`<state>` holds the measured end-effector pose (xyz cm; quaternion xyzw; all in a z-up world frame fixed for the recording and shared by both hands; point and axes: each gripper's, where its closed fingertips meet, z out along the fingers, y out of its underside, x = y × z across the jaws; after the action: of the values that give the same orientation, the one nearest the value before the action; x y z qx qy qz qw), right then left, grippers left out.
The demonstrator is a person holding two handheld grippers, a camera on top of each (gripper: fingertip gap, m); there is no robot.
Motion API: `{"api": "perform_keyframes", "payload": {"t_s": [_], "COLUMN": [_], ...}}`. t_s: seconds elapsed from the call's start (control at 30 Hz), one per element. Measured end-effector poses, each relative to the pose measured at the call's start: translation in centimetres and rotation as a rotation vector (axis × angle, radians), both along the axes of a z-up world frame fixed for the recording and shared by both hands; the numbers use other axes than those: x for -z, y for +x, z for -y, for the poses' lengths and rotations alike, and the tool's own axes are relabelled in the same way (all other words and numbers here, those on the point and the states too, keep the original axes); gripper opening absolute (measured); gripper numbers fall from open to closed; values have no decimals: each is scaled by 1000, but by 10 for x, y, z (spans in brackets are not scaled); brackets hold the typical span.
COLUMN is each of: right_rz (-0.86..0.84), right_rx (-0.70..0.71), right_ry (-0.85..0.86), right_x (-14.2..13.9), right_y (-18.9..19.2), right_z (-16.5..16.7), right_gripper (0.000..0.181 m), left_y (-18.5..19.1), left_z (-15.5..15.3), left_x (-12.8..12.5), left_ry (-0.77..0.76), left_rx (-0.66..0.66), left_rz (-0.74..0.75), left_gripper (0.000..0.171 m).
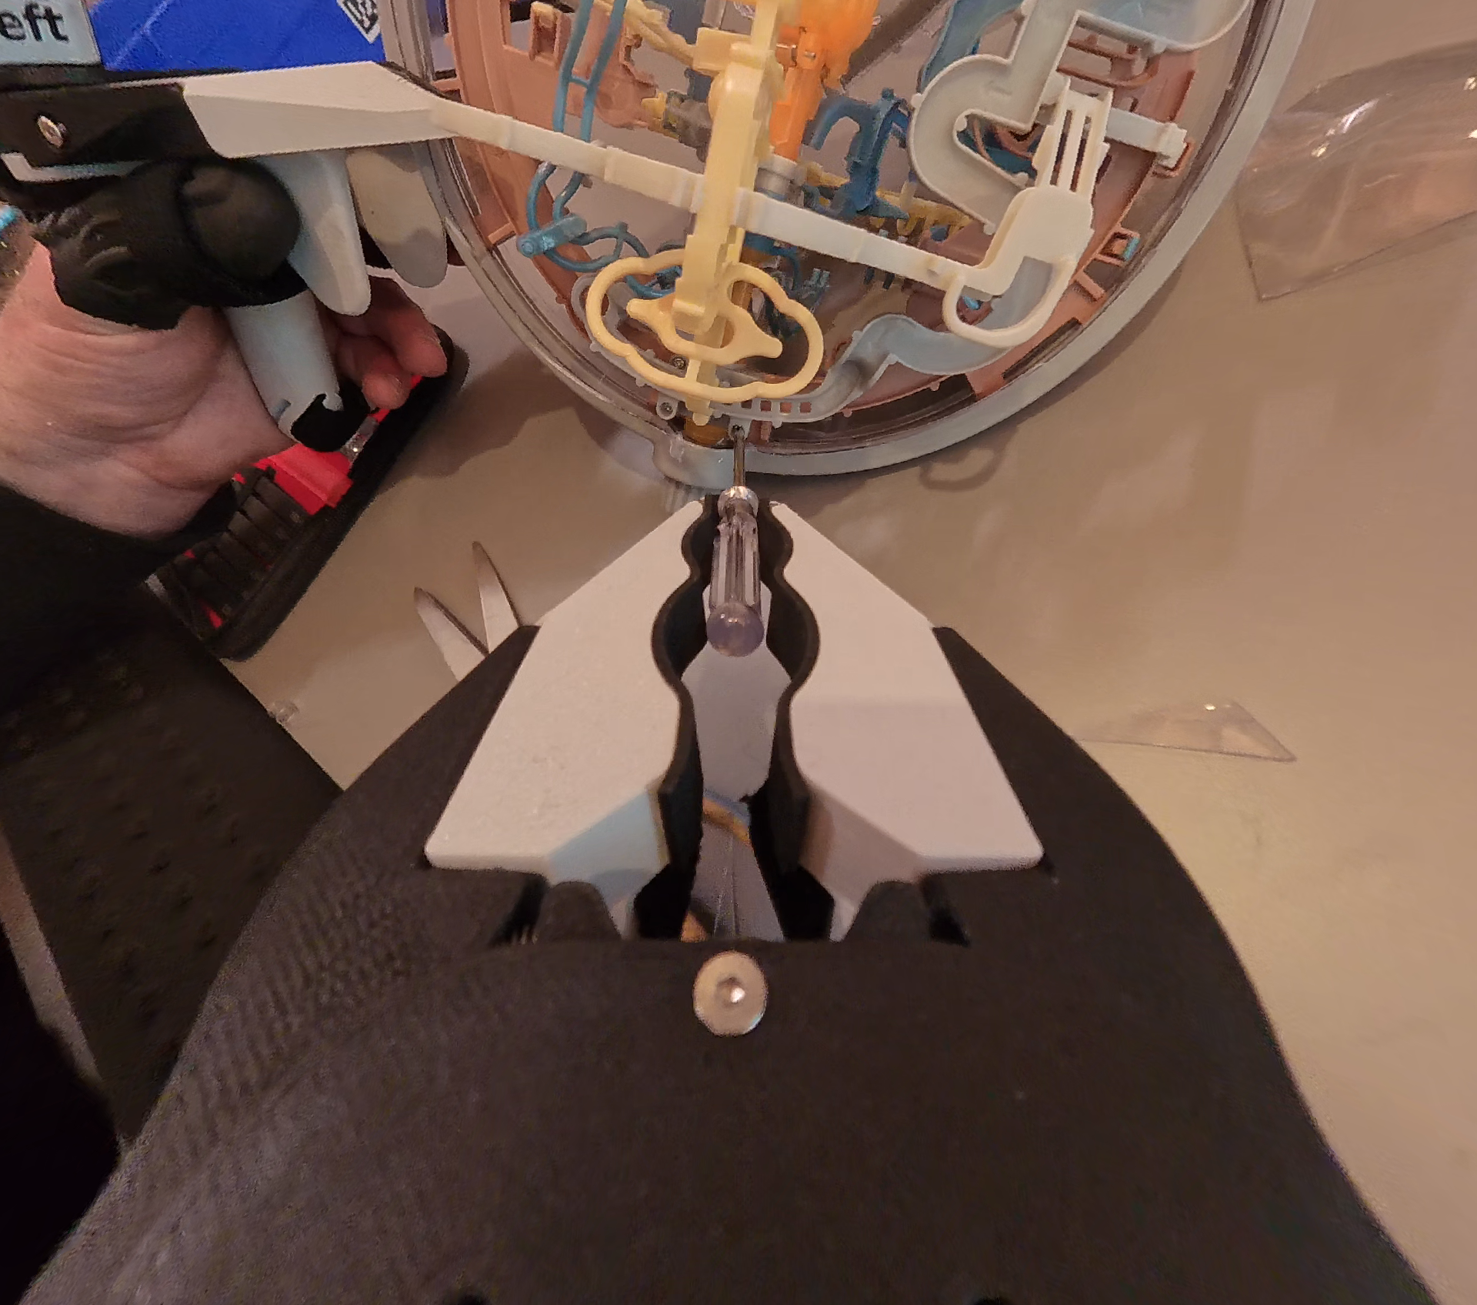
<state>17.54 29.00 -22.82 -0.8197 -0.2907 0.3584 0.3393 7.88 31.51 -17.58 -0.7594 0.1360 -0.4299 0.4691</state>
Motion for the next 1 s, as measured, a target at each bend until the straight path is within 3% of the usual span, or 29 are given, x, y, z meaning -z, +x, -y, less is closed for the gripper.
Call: {"api": "perform_keyframes", "payload": {"t_s": [0.2,0.4,0.77,1.0], "right_rz": [-143,-102,294,592], "right_rx": [65,70,-320,-631], "right_ry": [-171,-137,323,772], "right_x": [1,1,-2,-3], "right_y": [-2,-4,-8,-12], "right_z": [-2,-3,-7,-8], "right_gripper": [7,7,6,7], "left_y": [-2,-3,-7,-9], "left_z": [-1,-1,-3,-4], "left_x": [0,0,1,2], "left_ry": [2,-1,-10,-18], "left_rx": [-7,-7,-9,0], "left_rz": [1,1,1,5], "left_gripper": [21,21,20,20]}}
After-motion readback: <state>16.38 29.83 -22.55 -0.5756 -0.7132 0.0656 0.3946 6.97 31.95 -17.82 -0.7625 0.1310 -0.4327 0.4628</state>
